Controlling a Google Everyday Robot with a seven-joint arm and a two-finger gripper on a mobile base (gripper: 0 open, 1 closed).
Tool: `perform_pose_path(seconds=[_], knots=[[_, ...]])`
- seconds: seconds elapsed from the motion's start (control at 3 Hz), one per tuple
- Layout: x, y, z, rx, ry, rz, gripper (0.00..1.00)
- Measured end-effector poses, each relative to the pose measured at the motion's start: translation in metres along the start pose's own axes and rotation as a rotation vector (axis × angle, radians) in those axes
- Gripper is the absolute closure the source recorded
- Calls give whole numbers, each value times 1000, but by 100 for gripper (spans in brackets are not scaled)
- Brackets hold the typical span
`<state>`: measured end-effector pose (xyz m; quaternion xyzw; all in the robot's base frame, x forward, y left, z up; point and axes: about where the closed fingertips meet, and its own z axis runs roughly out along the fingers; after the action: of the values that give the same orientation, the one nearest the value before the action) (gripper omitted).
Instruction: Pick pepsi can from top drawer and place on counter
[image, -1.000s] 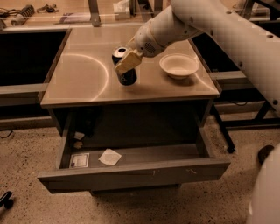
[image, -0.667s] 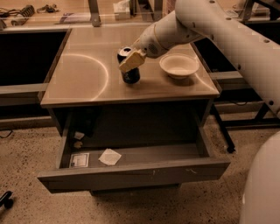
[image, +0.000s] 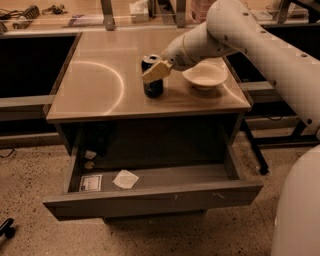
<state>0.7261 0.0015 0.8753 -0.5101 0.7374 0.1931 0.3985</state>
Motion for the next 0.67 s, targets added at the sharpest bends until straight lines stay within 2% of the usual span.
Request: perform_pose_path(seconds=[0.33,0.67], knots=[[0,0,0,0,0,0,69],[0,0,0,0,0,0,45]])
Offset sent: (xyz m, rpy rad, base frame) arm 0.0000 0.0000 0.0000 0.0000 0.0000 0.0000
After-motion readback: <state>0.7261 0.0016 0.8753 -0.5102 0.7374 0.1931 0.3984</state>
